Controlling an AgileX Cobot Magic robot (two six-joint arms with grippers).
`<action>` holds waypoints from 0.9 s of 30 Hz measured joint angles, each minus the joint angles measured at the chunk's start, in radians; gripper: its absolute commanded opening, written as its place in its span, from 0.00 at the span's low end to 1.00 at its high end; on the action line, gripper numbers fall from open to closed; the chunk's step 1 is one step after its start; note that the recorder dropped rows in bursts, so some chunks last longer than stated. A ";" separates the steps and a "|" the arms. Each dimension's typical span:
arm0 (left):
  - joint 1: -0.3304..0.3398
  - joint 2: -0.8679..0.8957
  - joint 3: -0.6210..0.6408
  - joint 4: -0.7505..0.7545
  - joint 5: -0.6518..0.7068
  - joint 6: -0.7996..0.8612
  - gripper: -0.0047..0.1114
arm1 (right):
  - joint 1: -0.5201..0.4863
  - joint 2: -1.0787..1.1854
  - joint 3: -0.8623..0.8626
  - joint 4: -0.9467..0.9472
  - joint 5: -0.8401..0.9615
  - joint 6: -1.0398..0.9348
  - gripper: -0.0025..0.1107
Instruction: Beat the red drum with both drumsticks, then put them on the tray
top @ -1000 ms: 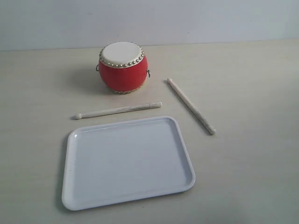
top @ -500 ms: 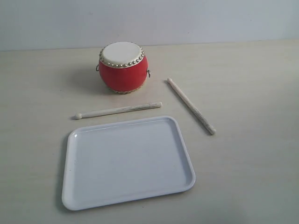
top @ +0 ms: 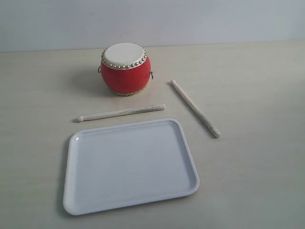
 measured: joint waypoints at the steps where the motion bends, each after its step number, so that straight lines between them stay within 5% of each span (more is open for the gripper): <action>1: 0.000 0.000 0.000 0.000 0.000 0.000 0.04 | 0.000 0.000 0.000 0.000 -0.015 0.000 0.02; 18: 0.000 0.000 0.000 0.000 0.000 0.000 0.04 | 0.000 0.000 -0.005 0.100 -0.343 0.264 0.02; 27: 0.000 0.000 0.000 0.000 0.000 0.000 0.04 | 0.000 0.218 -0.174 0.057 -0.289 0.296 0.02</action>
